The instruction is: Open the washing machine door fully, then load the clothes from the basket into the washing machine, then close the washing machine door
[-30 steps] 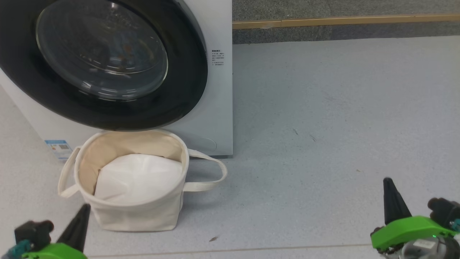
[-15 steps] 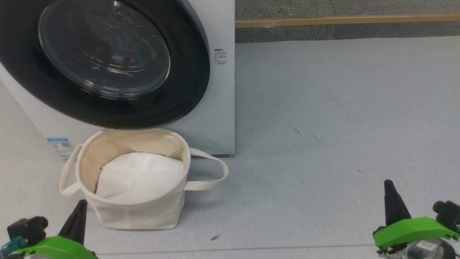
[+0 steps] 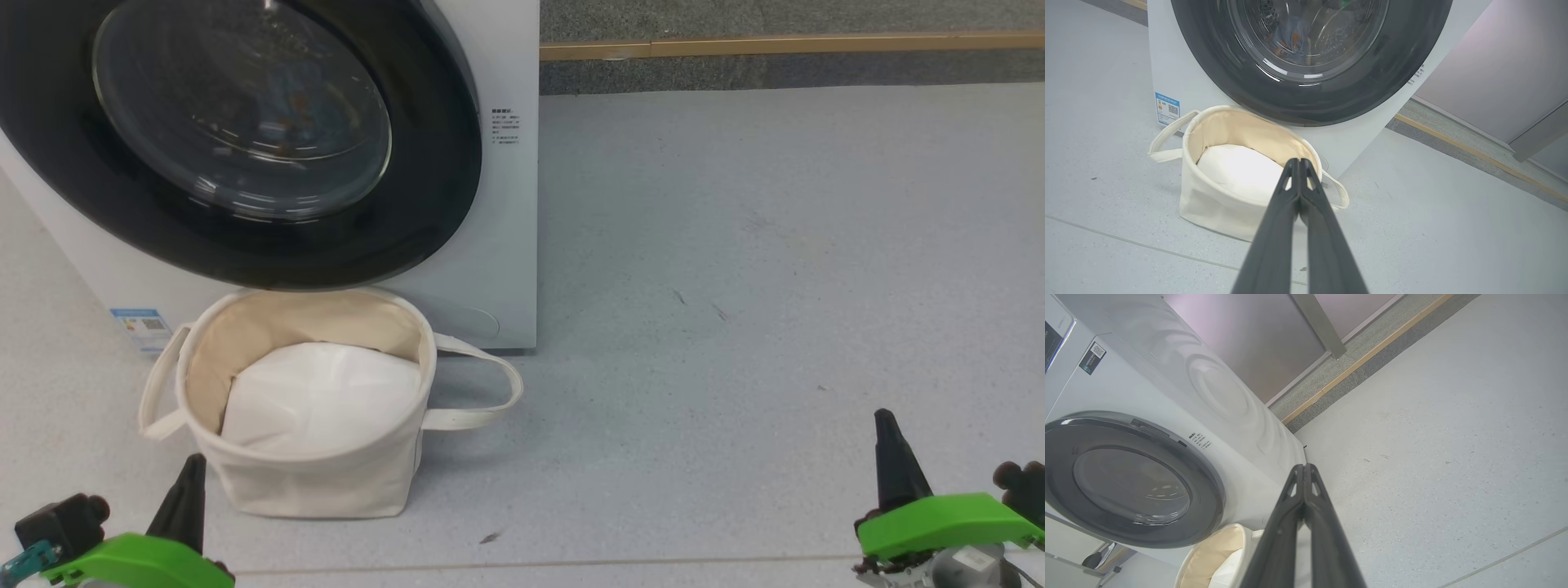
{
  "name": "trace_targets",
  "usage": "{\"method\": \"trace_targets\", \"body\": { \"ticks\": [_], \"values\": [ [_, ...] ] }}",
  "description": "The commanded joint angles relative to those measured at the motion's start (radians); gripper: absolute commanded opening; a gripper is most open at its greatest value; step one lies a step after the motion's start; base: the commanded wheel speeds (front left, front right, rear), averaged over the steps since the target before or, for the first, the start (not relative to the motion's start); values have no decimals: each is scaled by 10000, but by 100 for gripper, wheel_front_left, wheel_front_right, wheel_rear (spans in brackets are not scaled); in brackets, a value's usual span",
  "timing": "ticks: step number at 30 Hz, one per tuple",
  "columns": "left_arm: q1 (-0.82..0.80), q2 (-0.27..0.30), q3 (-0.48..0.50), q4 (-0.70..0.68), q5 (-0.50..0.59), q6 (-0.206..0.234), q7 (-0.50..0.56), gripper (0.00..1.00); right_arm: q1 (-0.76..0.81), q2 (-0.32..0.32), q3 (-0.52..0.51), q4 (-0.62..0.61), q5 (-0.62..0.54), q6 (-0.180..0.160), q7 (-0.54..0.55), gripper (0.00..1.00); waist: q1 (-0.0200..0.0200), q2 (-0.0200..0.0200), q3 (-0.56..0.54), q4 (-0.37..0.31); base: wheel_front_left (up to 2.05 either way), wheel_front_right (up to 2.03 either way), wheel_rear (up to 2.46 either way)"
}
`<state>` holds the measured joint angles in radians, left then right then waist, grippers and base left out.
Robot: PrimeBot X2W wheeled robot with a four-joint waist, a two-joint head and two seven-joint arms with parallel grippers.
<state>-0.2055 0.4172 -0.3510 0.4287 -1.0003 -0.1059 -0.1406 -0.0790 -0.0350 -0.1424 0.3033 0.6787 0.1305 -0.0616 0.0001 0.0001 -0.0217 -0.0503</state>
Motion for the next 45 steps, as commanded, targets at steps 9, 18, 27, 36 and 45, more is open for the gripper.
{"method": "trace_targets", "body": {
  "ticks": [9,18,27,36,45],
  "values": [
    [-236,-184,803,-482,-709,-77,272,0,-429,-64,88,-422,1056,1,212,0,0,-1,25,51,0,0,0],
    [-121,-511,1164,-610,-1223,-93,484,0,-416,-72,107,-437,1838,1,358,0,0,-1,46,94,0,0,0],
    [9,-880,1571,-755,-1800,-111,723,0,-401,-82,128,-455,2718,1,522,0,0,-1,70,142,0,0,0],
    [138,-1250,1979,-899,-2376,-129,963,0,-386,-91,149,-472,3599,1,686,0,0,-1,94,190,0,0,0],
    [268,-1620,2388,-1043,-2951,-147,1203,0,-371,-101,170,-490,4479,1,850,0,0,-1,118,239,0,0,0]
  ]
}}
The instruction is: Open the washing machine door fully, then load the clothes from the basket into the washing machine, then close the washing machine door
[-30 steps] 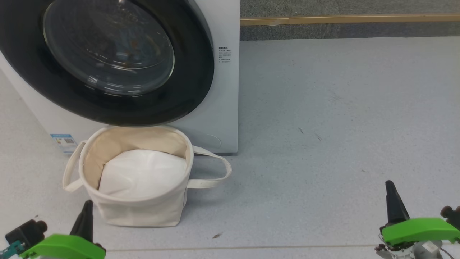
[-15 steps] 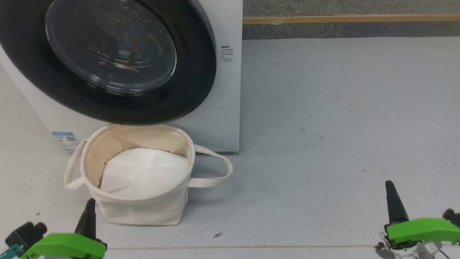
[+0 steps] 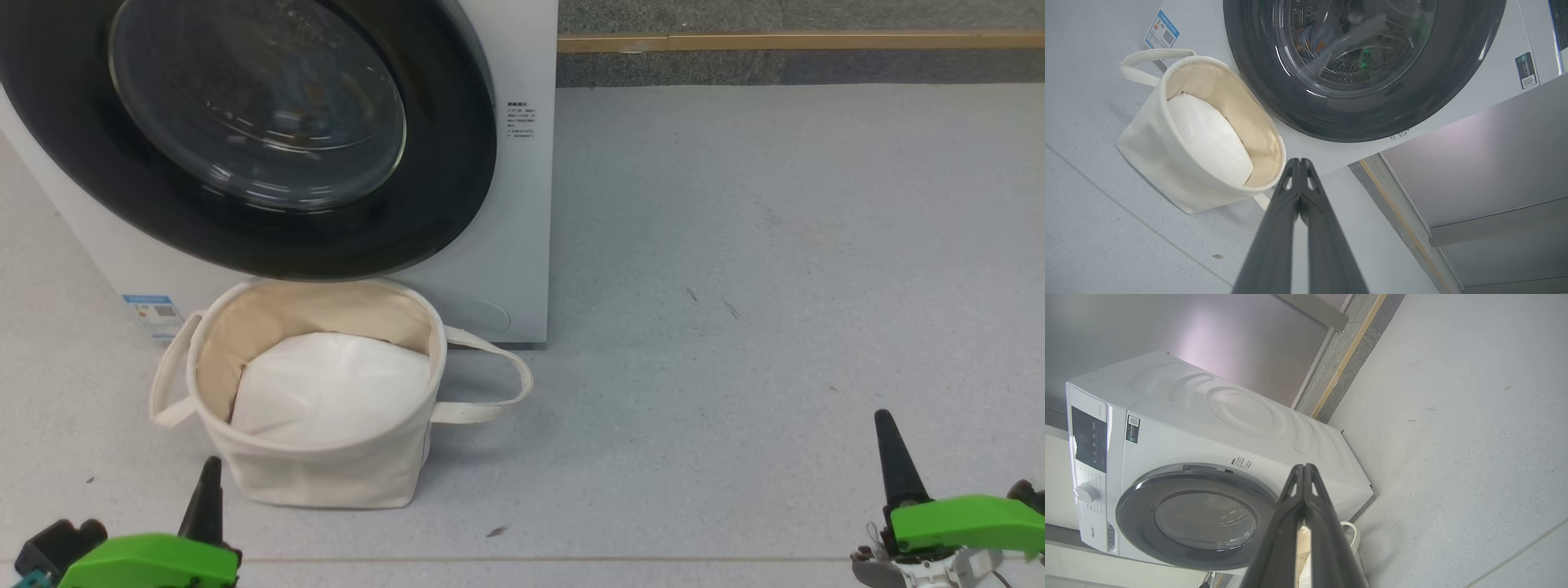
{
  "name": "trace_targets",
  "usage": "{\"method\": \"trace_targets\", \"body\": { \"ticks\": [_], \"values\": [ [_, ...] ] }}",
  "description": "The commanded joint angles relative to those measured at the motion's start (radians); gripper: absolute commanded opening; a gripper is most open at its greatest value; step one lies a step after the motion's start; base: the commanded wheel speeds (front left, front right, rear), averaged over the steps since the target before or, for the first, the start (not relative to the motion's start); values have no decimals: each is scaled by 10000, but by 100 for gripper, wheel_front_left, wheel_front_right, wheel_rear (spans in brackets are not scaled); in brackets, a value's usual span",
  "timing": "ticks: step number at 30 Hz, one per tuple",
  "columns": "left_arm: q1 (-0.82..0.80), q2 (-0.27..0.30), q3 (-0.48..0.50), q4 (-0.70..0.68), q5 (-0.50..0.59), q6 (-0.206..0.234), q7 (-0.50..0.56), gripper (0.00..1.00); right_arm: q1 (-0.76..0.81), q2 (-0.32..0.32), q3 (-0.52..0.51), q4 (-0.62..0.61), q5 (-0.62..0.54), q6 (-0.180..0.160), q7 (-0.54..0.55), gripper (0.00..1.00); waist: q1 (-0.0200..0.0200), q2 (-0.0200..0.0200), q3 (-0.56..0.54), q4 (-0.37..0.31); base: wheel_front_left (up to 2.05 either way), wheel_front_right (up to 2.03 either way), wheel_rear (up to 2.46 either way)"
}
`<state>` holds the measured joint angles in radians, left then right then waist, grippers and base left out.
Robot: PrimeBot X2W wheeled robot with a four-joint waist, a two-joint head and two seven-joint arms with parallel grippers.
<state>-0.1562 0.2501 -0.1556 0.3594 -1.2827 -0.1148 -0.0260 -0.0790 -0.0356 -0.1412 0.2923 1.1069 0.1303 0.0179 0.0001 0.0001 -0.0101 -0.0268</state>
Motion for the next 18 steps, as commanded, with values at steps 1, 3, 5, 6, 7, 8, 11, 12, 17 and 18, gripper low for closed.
{"method": "trace_targets", "body": {
  "ticks": [1,3,5,6,7,8,11,12,17,18],
  "values": [
    [-211,9,479,-367,-190,-61,83,0,-370,-96,161,-382,295,3,73,0,0,-1,4,9,0,0,0],
    [-183,-72,569,-398,-316,-65,136,0,-367,-98,166,-386,488,3,109,0,0,-1,9,20,0,0,0],
    [-154,-154,660,-430,-444,-69,190,0,-364,-100,171,-390,683,3,145,0,0,-1,15,30,0,0,0],
    [-139,-195,705,-446,-508,-71,217,0,-362,-101,173,-392,781,3,163,0,0,-1,17,36,0,0,0],
    [-125,-237,751,-462,-572,-73,243,0,-360,-102,175,-394,879,3,181,0,0,-1,20,41,0,0,0],
    [-111,-278,796,-478,-636,-75,270,0,-359,-103,178,-396,977,3,200,0,0,-1,23,46,0,0,0],
    [-68,-401,933,-527,-827,-81,350,0,-354,-106,185,-402,1270,3,254,0,0,-1,31,62,0,0,0],
    [-53,-442,978,-543,-891,-84,377,0,-352,-107,187,-403,1368,3,273,0,0,-1,33,68,0,0,0],
    [19,-648,1206,-623,-1210,-94,511,0,-344,-113,199,-413,1857,4,364,0,0,-1,46,95,0,0,0],
    [33,-690,1251,-639,-1274,-96,538,0,-342,-114,201,-415,1955,4,382,0,0,-1,49,100,0,0,0]
  ]
}}
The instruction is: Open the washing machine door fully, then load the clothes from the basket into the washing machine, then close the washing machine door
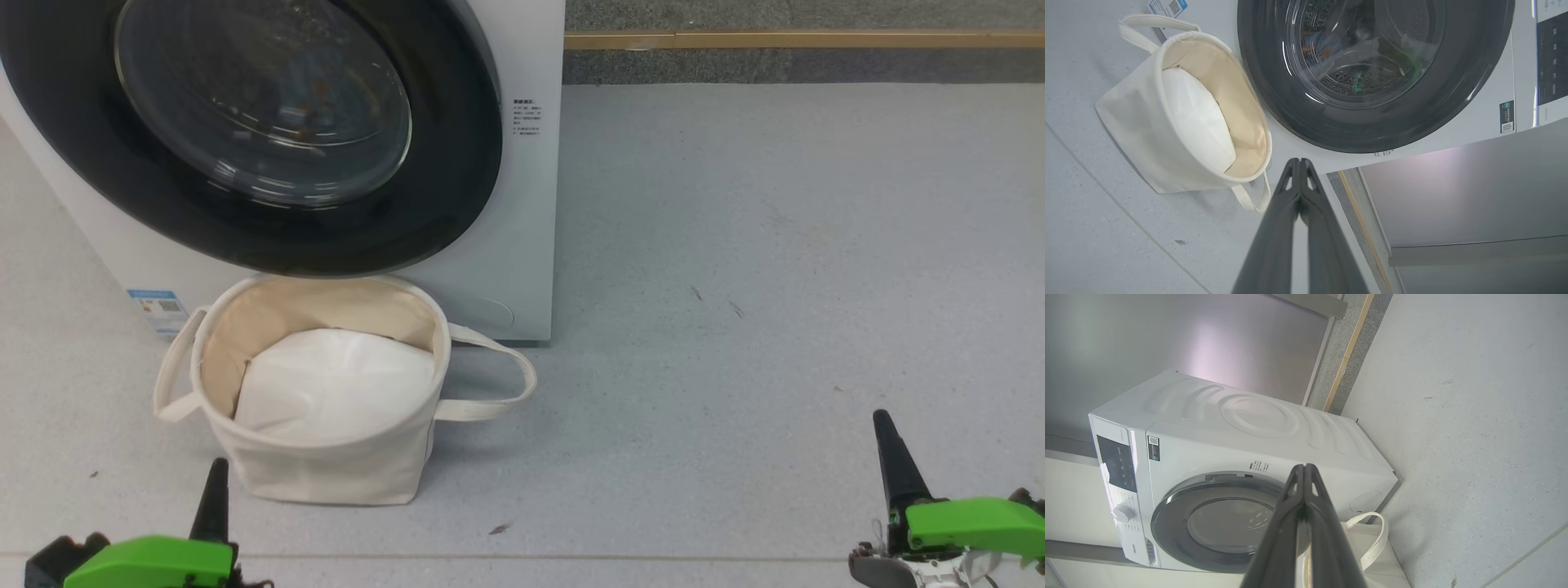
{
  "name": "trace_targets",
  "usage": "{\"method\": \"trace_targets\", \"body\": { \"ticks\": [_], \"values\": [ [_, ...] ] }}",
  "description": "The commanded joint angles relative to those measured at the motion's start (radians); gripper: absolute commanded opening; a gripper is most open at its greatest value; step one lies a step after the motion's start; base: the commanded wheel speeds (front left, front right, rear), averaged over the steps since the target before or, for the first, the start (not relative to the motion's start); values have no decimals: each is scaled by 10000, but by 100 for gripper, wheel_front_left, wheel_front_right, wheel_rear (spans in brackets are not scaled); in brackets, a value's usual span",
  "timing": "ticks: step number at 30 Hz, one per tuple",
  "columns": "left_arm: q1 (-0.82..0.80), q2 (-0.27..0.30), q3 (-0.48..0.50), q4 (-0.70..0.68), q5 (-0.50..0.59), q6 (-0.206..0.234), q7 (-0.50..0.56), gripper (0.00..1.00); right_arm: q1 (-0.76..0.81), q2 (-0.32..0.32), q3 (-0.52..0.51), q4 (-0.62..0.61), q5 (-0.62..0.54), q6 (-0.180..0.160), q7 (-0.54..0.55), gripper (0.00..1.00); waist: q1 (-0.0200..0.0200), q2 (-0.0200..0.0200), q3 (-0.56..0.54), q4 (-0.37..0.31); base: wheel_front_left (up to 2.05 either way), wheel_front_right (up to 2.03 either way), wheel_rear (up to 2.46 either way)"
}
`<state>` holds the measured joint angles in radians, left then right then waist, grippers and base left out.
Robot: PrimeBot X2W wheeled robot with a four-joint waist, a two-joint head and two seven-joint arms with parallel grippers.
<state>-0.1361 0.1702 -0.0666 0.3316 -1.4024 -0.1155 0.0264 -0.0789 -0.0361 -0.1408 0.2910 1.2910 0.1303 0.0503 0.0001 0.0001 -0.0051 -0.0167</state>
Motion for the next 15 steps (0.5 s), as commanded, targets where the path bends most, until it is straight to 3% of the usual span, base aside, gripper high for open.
{"method": "trace_targets", "body": {
  "ticks": [1,15],
  "values": [
    [-154,69,407,-377,-141,-90,42,0,-341,-109,200,-404,212,4,76,0,0,-1,2,4,0,0,0],
    [47,-508,1045,-601,-1035,-118,418,0,-318,-124,233,-431,1581,4,331,0,0,-1,39,79,0,0,0]
  ]
}}
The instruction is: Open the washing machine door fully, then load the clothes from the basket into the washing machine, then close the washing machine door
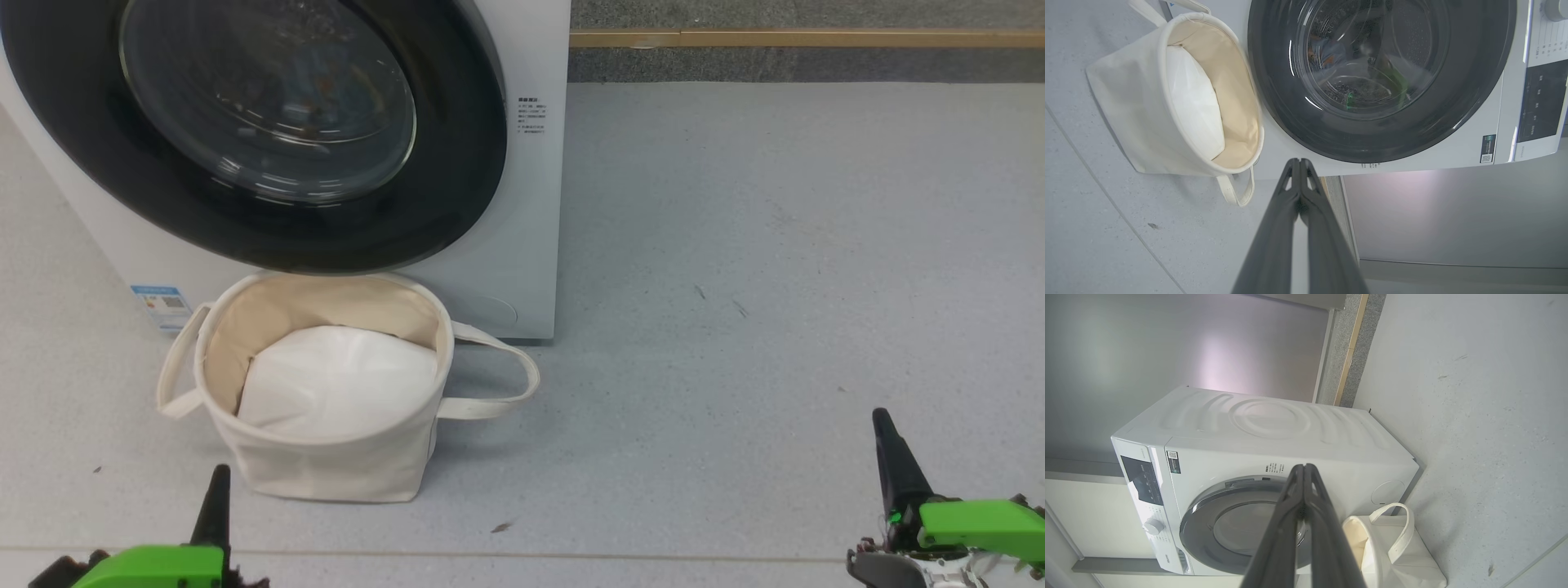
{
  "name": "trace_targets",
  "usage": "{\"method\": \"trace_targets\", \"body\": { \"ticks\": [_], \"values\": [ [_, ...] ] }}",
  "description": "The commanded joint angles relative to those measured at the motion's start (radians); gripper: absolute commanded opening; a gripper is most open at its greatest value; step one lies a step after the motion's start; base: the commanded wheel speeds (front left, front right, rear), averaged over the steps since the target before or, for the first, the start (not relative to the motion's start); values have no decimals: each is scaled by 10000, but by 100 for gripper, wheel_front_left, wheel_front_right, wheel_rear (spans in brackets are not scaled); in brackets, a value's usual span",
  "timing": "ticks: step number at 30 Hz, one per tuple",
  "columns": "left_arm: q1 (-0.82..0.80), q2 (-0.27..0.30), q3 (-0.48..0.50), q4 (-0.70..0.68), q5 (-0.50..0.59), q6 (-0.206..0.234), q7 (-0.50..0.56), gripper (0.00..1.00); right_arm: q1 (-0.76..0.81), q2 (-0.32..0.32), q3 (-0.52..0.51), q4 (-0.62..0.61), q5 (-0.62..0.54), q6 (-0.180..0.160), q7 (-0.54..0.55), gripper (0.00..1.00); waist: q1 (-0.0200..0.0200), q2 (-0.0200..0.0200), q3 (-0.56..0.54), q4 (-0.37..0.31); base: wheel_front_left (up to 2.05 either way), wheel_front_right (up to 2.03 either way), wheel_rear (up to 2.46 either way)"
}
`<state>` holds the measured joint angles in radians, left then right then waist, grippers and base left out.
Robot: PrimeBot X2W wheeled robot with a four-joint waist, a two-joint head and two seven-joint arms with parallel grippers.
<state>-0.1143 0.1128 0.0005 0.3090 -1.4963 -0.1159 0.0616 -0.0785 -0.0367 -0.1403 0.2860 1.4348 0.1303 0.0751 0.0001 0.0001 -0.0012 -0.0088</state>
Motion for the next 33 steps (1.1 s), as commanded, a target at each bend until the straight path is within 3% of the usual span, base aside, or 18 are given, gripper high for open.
{"method": "trace_targets", "body": {
  "ticks": [1,16,33],
  "values": [
    [-156,24,419,-391,-159,-117,92,0,-320,-119,229,-383,241,4,102,0,0,-1,3,6,0,0,0],
    [59,-593,1102,-630,-1113,-147,494,0,-295,-135,264,-412,1705,4,375,0,0,-1,42,86,0,0,0],
    [63,-612,1124,-636,-1130,-148,508,0,-294,-135,266,-412,1739,4,381,0,0,-1,43,88,0,0,0]
  ]
}}
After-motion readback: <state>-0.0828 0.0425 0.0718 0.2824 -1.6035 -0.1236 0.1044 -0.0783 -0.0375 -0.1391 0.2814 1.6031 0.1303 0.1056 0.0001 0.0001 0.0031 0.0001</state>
